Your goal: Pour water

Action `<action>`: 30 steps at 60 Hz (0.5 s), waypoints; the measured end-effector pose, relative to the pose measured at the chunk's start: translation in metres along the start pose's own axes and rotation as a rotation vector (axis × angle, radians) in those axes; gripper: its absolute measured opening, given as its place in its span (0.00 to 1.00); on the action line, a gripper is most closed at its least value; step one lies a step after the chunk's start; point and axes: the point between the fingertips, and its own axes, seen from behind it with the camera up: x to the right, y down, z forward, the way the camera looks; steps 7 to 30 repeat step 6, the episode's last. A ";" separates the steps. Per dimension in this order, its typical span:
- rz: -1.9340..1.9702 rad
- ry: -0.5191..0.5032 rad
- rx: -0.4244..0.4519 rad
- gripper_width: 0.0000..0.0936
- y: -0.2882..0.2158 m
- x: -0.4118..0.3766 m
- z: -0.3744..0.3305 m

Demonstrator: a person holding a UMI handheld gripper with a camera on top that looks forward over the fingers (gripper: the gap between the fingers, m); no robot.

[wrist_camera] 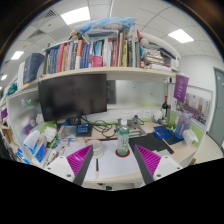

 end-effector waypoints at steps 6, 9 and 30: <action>0.002 0.003 0.000 0.92 0.001 -0.002 0.000; 0.002 0.003 0.000 0.92 0.001 -0.002 0.000; 0.002 0.003 0.000 0.92 0.001 -0.002 0.000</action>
